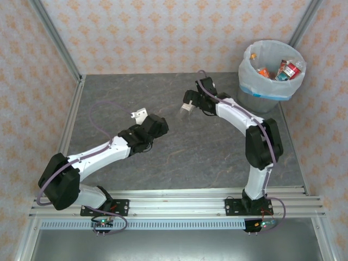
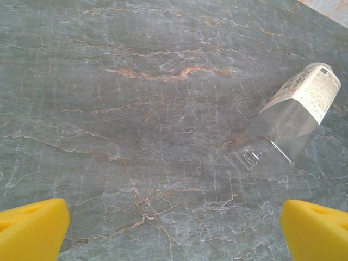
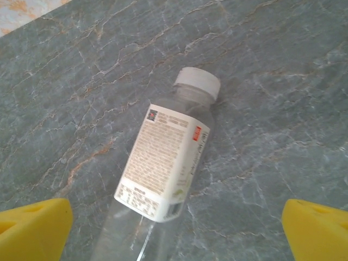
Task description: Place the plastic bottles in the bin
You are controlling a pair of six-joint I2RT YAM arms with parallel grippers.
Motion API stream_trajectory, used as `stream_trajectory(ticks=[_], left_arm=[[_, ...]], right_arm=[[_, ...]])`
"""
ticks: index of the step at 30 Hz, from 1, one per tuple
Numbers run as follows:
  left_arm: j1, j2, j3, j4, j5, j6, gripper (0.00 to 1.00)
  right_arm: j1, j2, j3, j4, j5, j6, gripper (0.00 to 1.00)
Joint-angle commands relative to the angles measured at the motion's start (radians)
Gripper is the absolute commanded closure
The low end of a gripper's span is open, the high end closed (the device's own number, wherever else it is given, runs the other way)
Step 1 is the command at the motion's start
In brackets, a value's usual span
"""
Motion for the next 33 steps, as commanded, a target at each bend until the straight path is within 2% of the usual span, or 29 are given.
stream_trajectory(ticks=[1,7,13,18,27,33], left_arm=[[0.009,-0.033,-0.016,-0.038,-0.053,-0.023,0.00],[0.014,-0.052,-0.027,-0.047,-0.068,-0.023,0.00],[0.019,-0.069,-0.046,-0.049,-0.077,-0.028,0.00],[0.021,-0.072,-0.057,-0.045,-0.075,-0.035,0.00],[0.023,-0.055,-0.057,-0.042,-0.067,-0.043,0.00],[0.023,-0.038,-0.047,-0.036,-0.055,-0.043,0.00]], right_arm=[[0.023,0.075,0.106,-0.124,0.044,0.030,0.01],[0.049,0.233,0.299,-0.273,0.098,0.097,0.01],[0.056,0.311,0.353,-0.294,0.087,0.113,0.01],[0.057,0.391,0.417,-0.348,0.078,0.098,0.07],[0.057,0.400,0.388,-0.294,0.130,0.075,0.40],[0.058,0.308,0.256,-0.153,0.132,0.049,0.59]])
